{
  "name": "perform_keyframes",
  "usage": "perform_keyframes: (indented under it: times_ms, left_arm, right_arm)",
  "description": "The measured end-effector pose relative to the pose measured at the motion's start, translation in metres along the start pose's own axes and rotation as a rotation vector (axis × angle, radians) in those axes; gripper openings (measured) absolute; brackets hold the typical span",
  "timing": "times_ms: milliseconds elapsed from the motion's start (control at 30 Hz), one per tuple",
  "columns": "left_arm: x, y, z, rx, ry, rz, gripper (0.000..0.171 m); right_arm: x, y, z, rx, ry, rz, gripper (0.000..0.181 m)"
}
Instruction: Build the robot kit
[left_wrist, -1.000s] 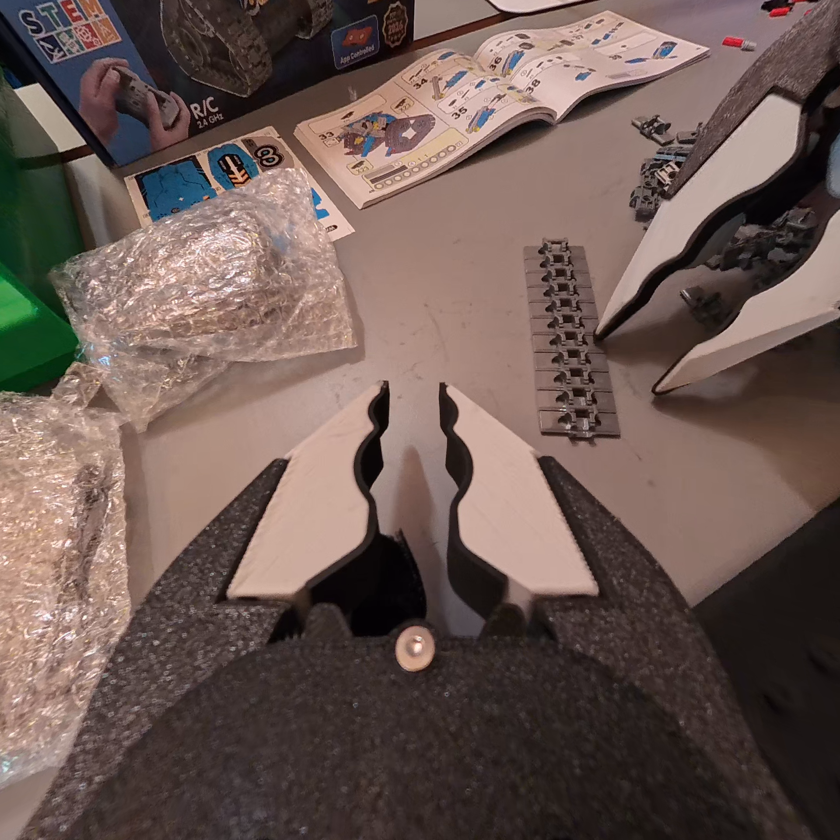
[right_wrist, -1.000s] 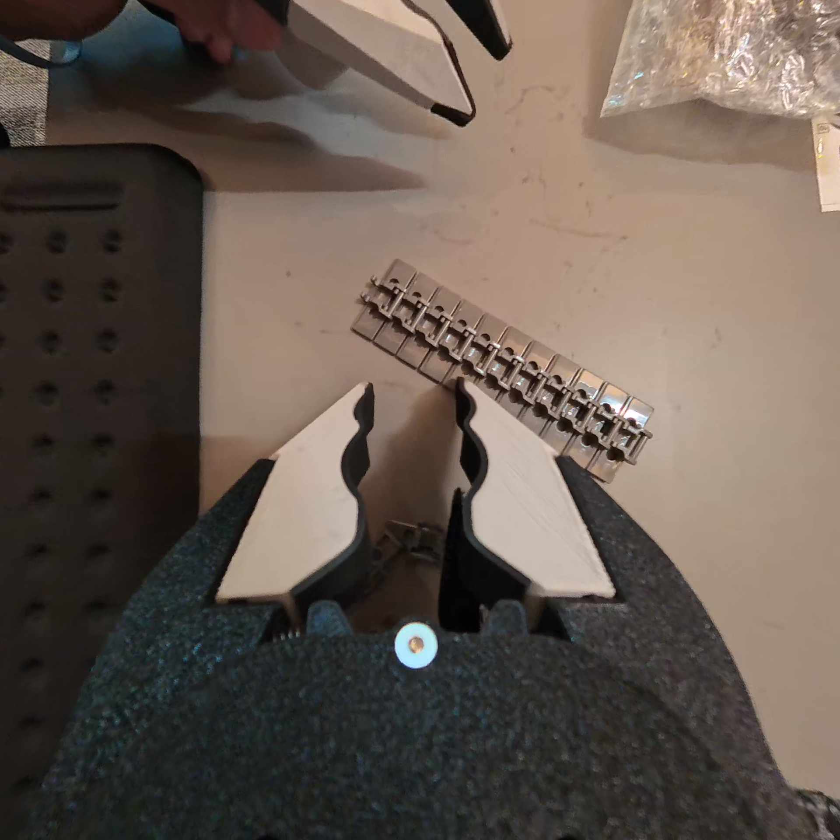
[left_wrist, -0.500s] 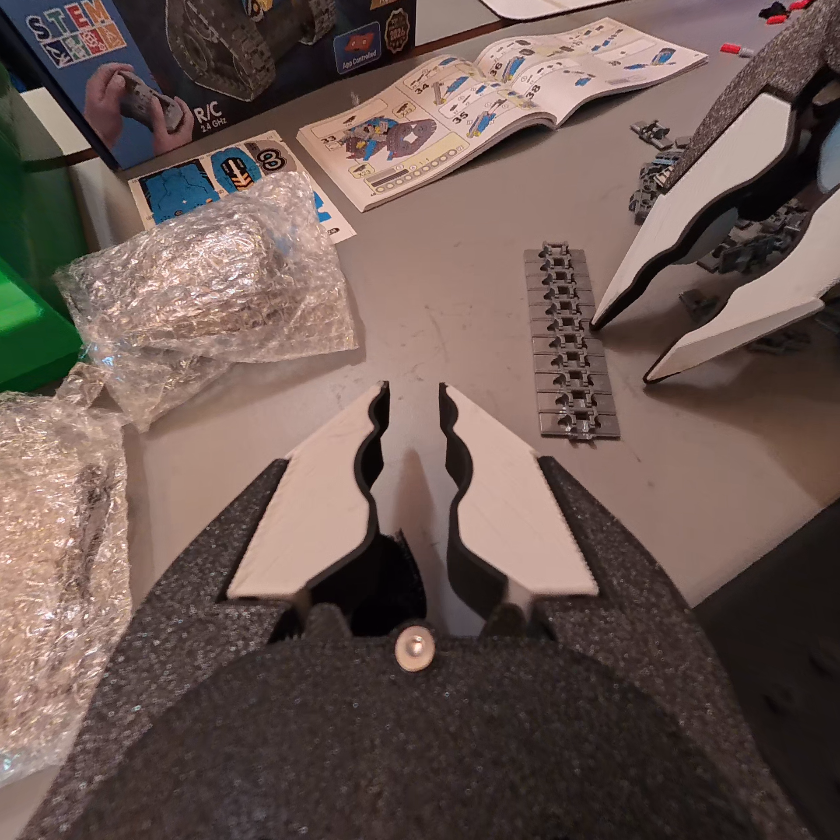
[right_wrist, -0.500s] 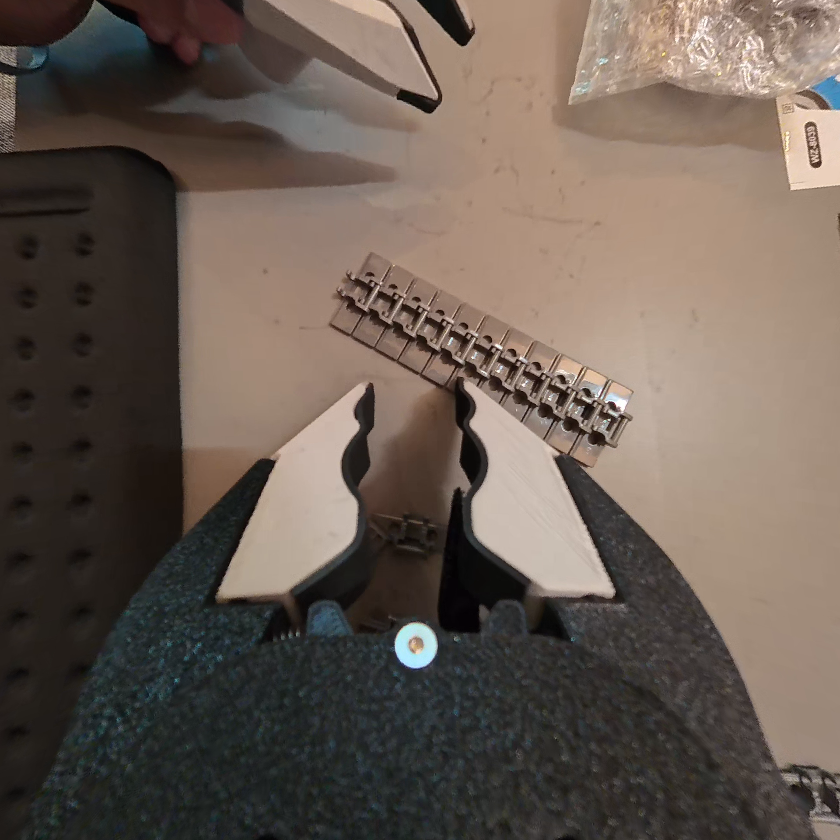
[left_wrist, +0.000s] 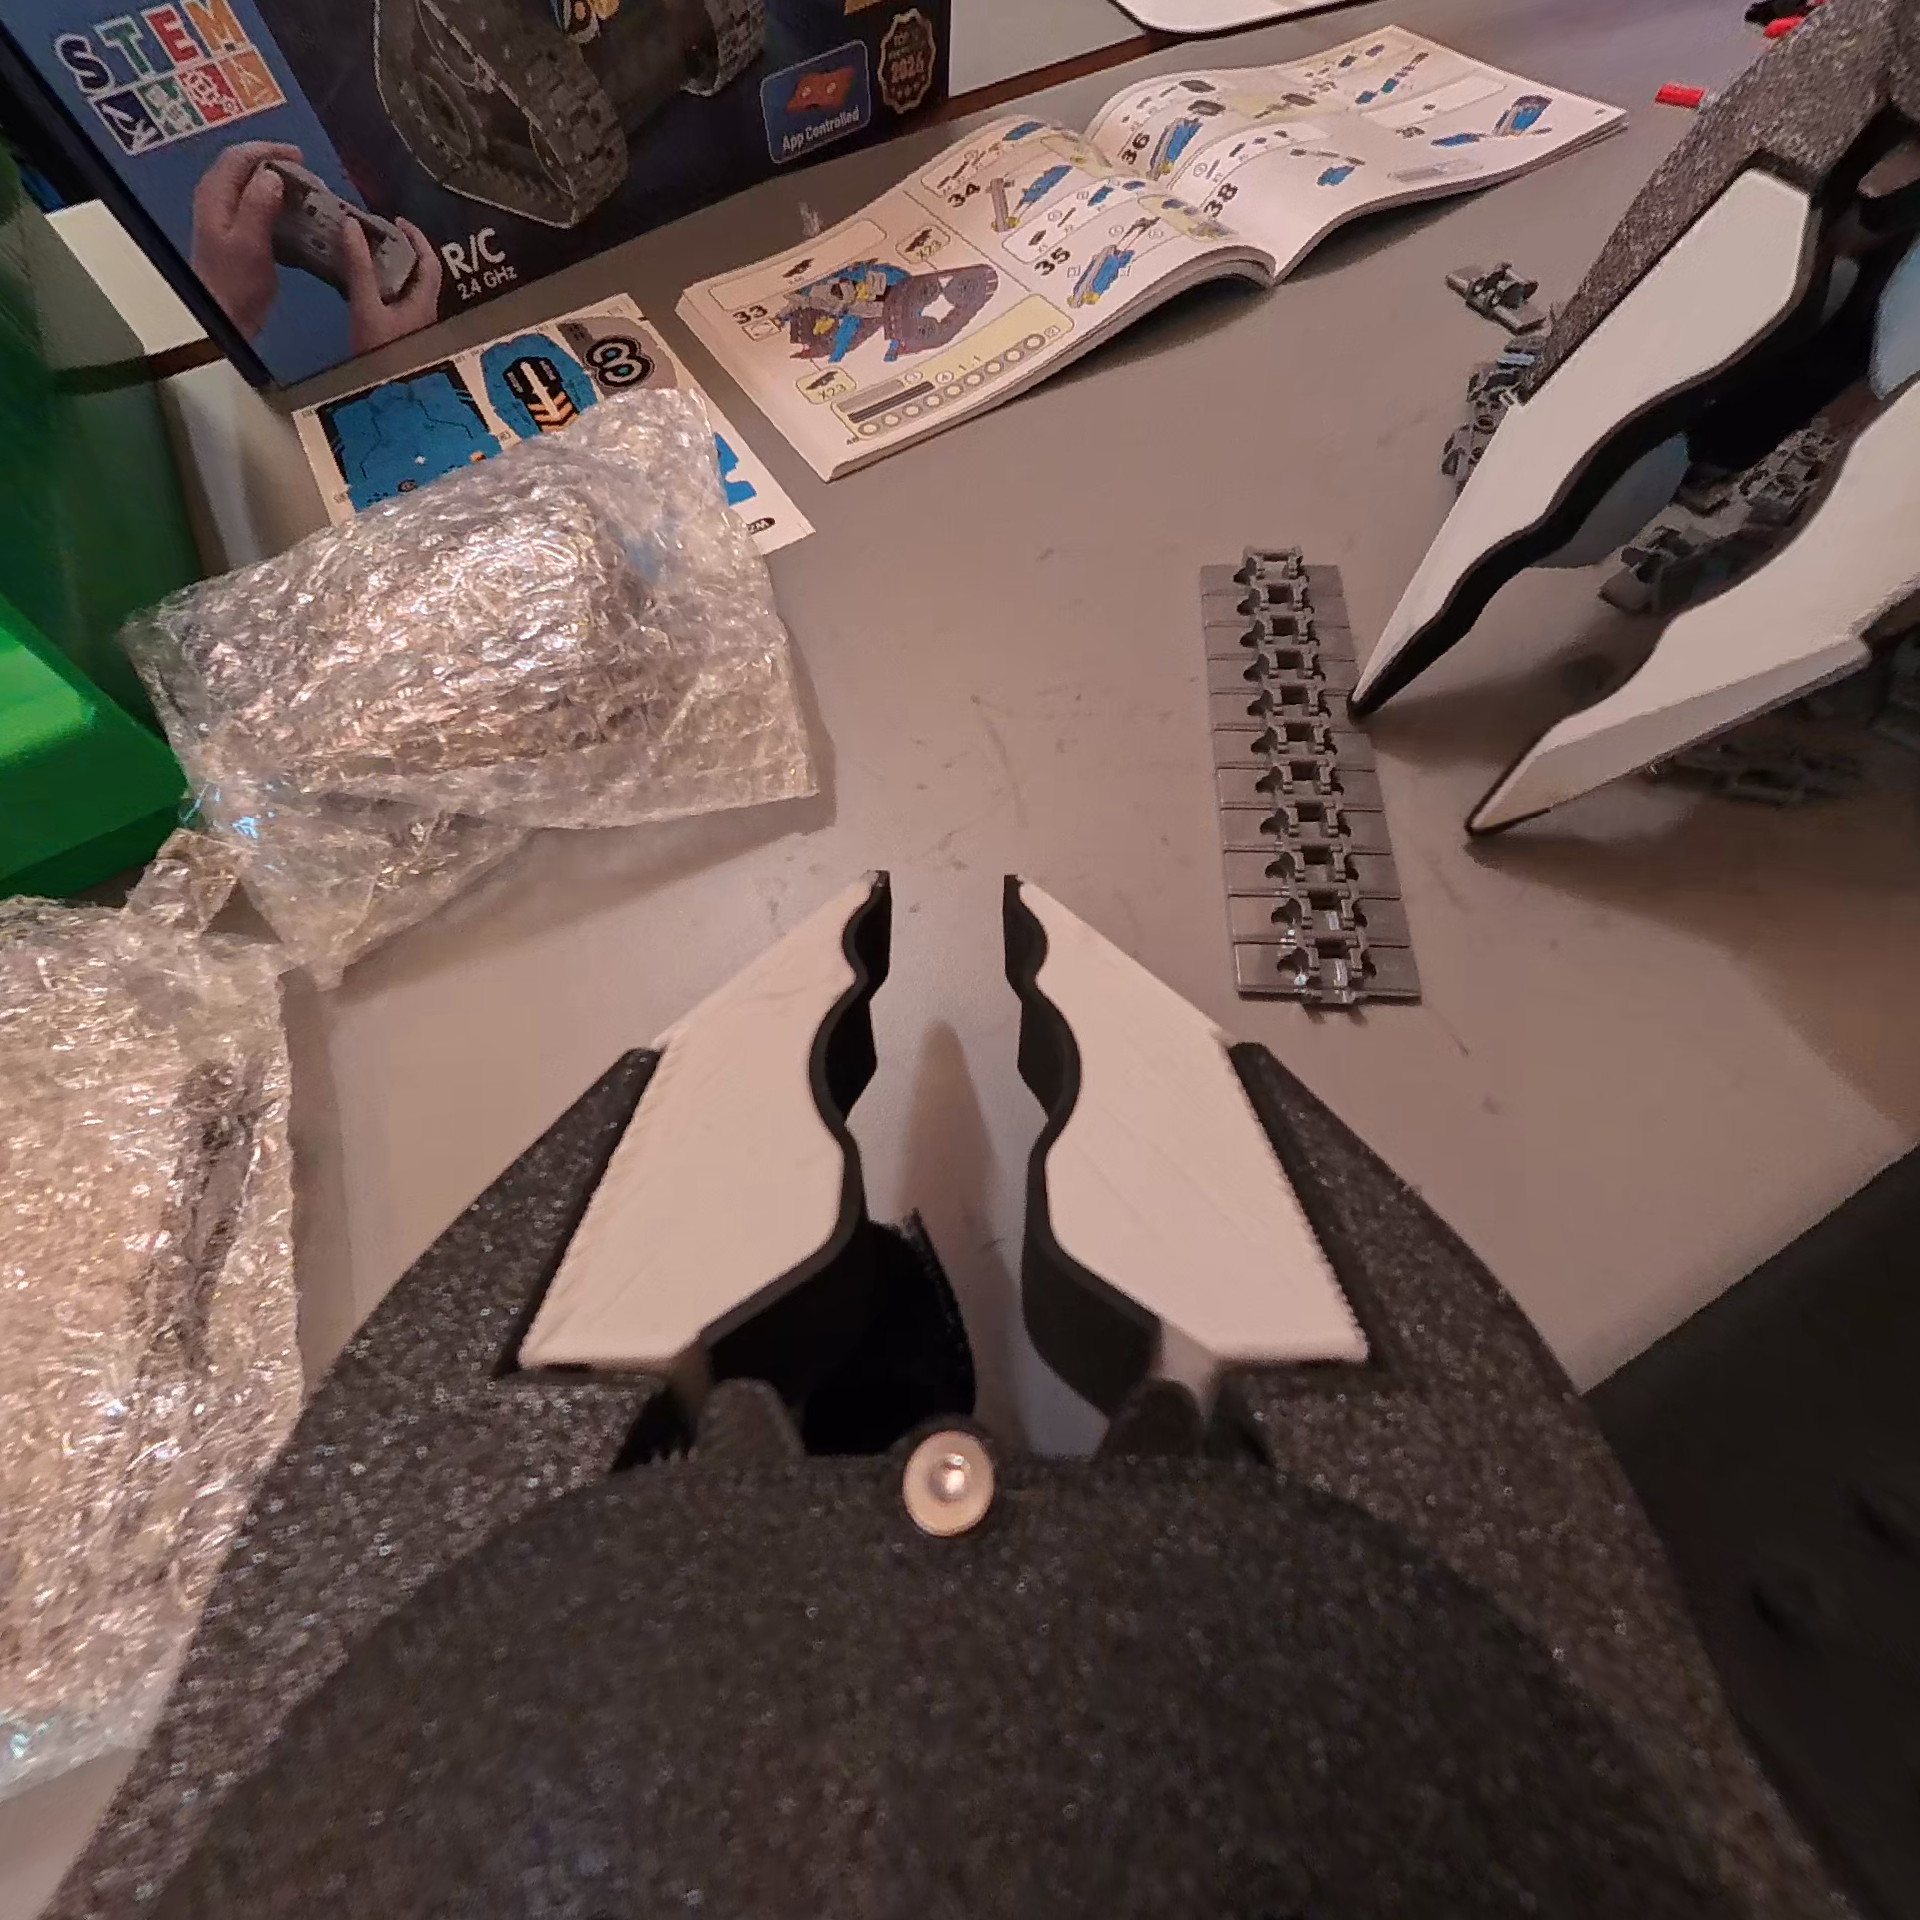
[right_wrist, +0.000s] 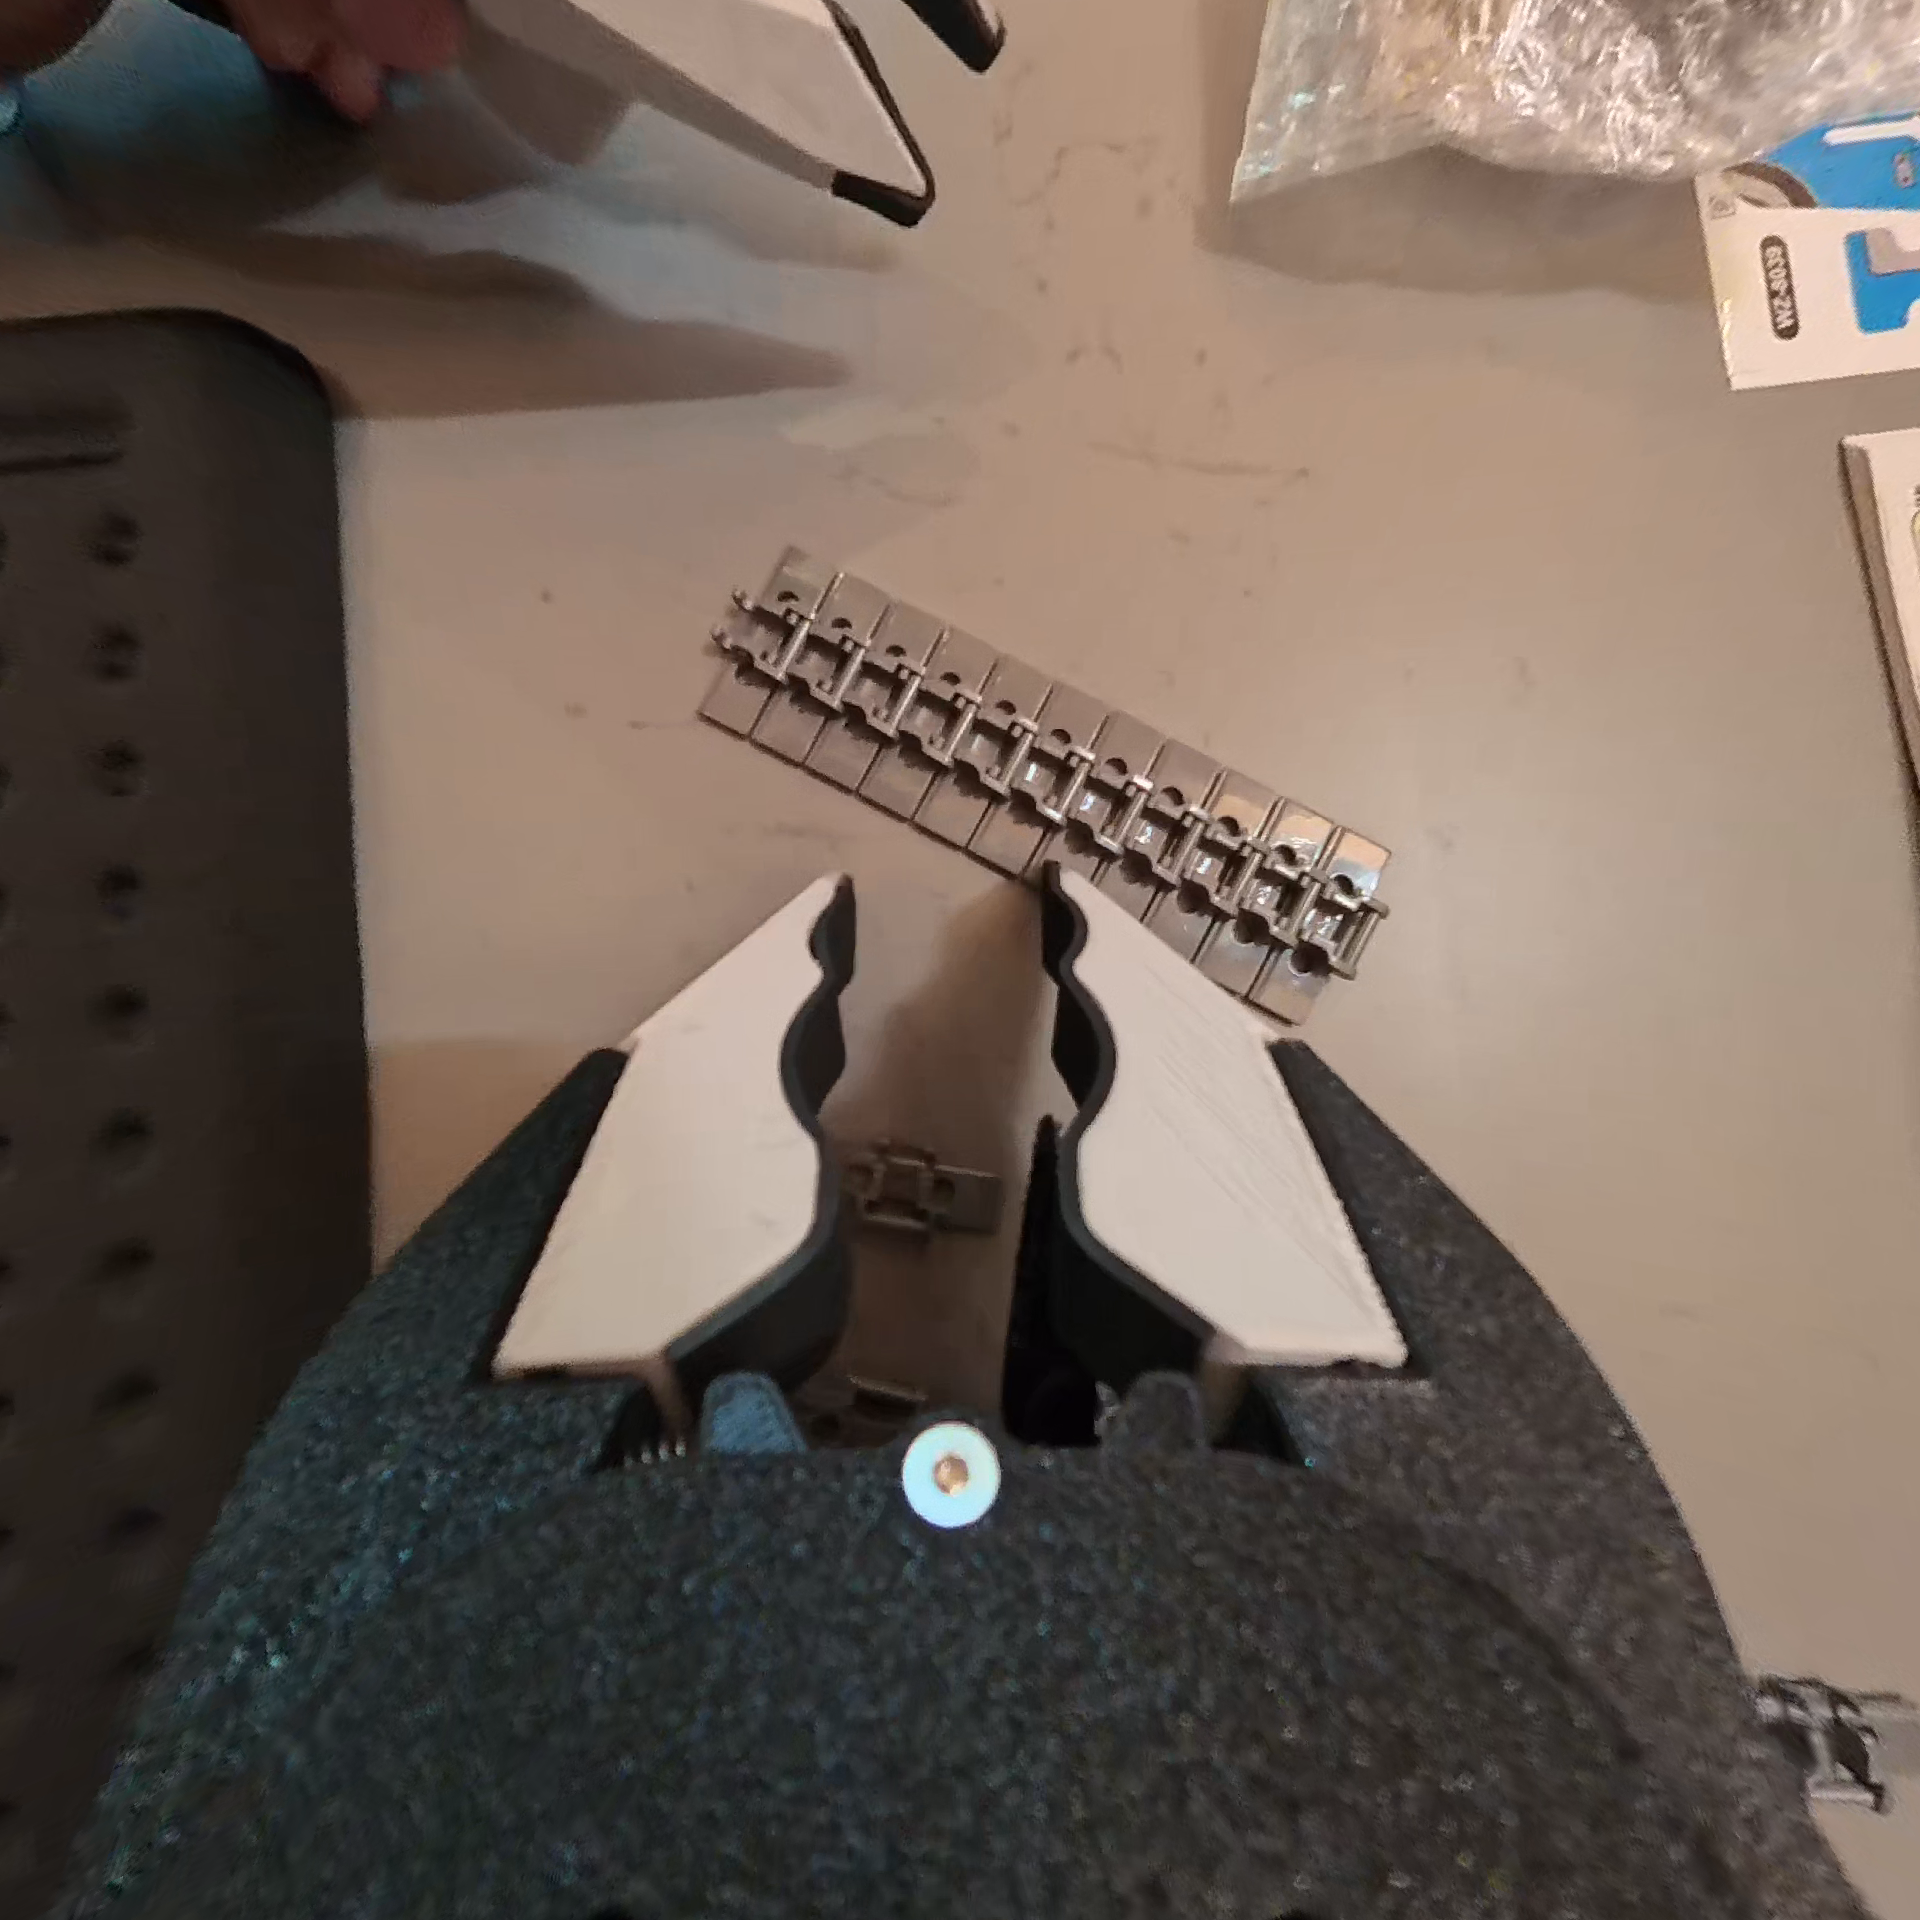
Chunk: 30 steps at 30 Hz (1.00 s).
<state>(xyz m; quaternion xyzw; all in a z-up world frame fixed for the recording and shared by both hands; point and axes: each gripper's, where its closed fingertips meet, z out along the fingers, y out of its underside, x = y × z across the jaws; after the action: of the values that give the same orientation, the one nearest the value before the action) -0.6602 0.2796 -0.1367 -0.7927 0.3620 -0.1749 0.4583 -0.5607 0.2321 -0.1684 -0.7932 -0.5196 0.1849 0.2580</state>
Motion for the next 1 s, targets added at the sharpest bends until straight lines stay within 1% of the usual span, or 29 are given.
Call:
perform_keyframes:
  times_ms: [67, 167, 267, 400, 567, 833, 900, 1000]
  left_arm:
    - [0.0, 0.0, 0.0, -0.001, 0.001, -0.002, 0.021]
    - [0.0, 0.0, 0.0, 0.0, 0.001, 0.0, 0.021]
    - [0.0, 0.0, 0.0, 0.003, 0.0, 0.003, 0.021]
    - [0.001, 0.0, 0.0, -0.001, 0.001, 0.004, 0.021]
    - [0.001, 0.0, 0.0, 0.001, 0.002, 0.006, 0.02]
    - [0.001, 0.0, 0.0, -0.002, 0.003, 0.008, 0.021]
    - [0.001, 0.0, 0.0, -0.001, 0.004, 0.006, 0.02]
    - [0.001, -0.001, 0.0, 0.003, 0.003, 0.006, 0.02]
  right_arm:
    - [-0.002, -0.001, -0.001, -0.001, -0.022, 0.016, 0.039]
    - [0.006, -0.004, -0.006, 0.03, 0.017, 0.01, 0.039]
    - [0.01, 0.002, -0.004, 0.003, 0.018, 0.036, 0.039]
    - [0.009, 0.003, -0.003, 0.003, 0.017, 0.034, 0.038]
    - [0.02, 0.003, -0.006, -0.005, 0.074, 0.021, 0.039]
    - [0.019, 0.004, -0.006, 0.002, 0.057, 0.038, 0.041]
    - [0.023, 0.003, -0.009, 0.018, 0.074, 0.041, 0.041]
    - [0.031, 0.009, -0.011, 0.005, 0.099, 0.055, 0.043]
